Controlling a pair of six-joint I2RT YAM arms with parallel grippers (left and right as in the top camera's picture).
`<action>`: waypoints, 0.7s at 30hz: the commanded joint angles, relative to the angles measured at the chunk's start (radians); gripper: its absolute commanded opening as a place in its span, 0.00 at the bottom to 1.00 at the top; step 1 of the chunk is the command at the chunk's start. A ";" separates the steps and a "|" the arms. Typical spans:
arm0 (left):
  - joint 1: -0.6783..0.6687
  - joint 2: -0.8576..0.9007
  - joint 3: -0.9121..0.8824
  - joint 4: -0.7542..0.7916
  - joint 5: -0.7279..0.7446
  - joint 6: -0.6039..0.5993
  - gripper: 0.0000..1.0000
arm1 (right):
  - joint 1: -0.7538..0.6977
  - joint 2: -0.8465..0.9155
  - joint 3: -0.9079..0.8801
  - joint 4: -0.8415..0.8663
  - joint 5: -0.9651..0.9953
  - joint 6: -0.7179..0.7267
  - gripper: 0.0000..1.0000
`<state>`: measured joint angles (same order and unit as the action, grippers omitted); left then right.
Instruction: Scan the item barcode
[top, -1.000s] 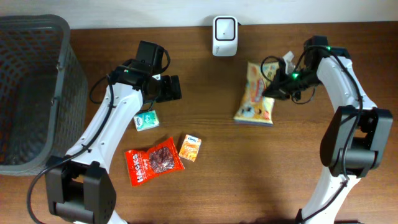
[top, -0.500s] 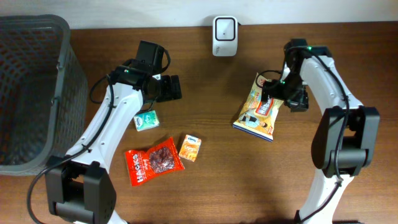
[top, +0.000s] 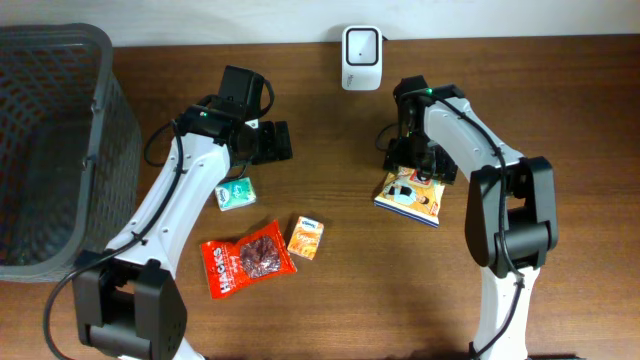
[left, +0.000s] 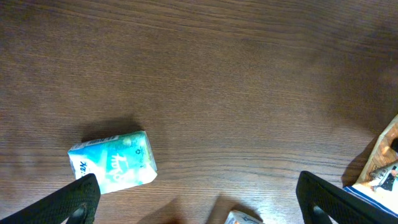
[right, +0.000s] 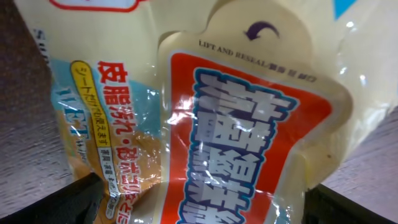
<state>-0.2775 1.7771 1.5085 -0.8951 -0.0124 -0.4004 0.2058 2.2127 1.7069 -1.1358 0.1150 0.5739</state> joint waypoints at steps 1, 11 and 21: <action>0.000 -0.008 -0.005 -0.003 -0.011 0.012 0.99 | -0.010 0.053 -0.011 0.010 0.054 0.029 0.99; 0.000 -0.008 -0.005 -0.003 -0.011 0.012 0.99 | -0.068 0.071 -0.025 0.053 -0.086 -0.130 0.55; 0.000 -0.008 -0.005 -0.003 -0.010 0.012 0.99 | -0.105 0.069 -0.003 0.002 -0.224 -0.243 0.04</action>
<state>-0.2775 1.7771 1.5085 -0.8967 -0.0124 -0.4004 0.1219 2.2097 1.7153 -1.1141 -0.0128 0.4221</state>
